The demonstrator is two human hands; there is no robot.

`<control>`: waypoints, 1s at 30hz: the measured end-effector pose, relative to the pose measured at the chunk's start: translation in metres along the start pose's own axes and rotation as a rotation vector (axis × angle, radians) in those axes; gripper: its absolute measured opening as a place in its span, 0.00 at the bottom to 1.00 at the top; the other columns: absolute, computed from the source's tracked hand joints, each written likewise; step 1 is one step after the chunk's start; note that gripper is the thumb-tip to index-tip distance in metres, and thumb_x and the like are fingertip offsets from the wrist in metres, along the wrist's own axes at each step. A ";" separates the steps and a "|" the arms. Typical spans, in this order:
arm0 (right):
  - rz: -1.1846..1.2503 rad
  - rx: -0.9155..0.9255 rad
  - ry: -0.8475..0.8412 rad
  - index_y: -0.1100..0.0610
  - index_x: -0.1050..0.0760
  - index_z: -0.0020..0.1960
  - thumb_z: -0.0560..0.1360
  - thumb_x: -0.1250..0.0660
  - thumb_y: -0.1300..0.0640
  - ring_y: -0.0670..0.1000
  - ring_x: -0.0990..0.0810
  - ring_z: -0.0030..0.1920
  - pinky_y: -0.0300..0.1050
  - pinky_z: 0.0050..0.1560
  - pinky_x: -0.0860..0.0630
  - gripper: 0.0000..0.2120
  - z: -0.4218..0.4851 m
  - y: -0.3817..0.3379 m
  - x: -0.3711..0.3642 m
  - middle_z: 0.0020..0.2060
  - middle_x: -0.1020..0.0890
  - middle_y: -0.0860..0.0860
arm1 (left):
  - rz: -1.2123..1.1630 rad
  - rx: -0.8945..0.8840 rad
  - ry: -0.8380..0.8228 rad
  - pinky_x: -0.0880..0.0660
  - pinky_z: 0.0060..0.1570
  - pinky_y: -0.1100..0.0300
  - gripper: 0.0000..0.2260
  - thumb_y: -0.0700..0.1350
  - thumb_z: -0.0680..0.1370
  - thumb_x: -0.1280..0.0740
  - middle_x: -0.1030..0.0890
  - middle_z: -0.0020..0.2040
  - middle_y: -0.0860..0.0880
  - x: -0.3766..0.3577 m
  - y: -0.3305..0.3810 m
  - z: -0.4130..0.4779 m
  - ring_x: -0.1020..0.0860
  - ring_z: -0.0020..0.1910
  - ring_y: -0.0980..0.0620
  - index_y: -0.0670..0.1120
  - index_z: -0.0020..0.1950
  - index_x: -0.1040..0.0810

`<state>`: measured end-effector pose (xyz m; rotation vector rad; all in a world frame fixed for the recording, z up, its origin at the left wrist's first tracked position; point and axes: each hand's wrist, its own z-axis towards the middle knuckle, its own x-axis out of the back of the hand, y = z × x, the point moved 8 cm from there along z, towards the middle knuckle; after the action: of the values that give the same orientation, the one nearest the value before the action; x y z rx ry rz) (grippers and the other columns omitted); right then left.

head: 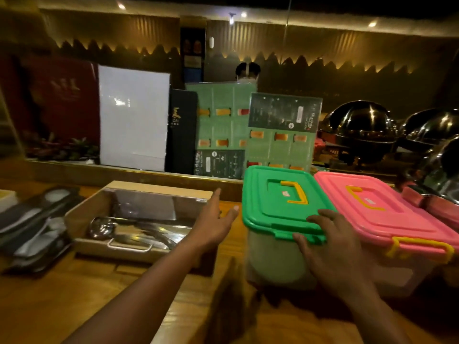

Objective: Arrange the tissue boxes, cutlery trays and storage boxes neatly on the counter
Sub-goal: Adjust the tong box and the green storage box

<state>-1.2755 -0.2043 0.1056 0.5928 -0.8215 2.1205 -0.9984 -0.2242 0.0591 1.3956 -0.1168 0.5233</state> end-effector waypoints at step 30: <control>0.221 -0.616 -0.167 0.39 0.38 0.75 0.75 0.27 0.50 0.46 0.20 0.53 0.51 0.53 0.19 0.33 -0.060 -0.156 -0.238 0.60 0.19 0.47 | 0.491 -0.048 0.084 0.22 0.47 0.49 0.47 0.78 0.60 0.33 0.20 0.62 0.42 0.316 -0.213 0.015 0.20 0.56 0.39 0.62 0.75 0.36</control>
<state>-1.0186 -0.2015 -0.0312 0.3580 -1.6128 1.8709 -0.6285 -0.1670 -0.0107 1.2946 -0.4079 0.9779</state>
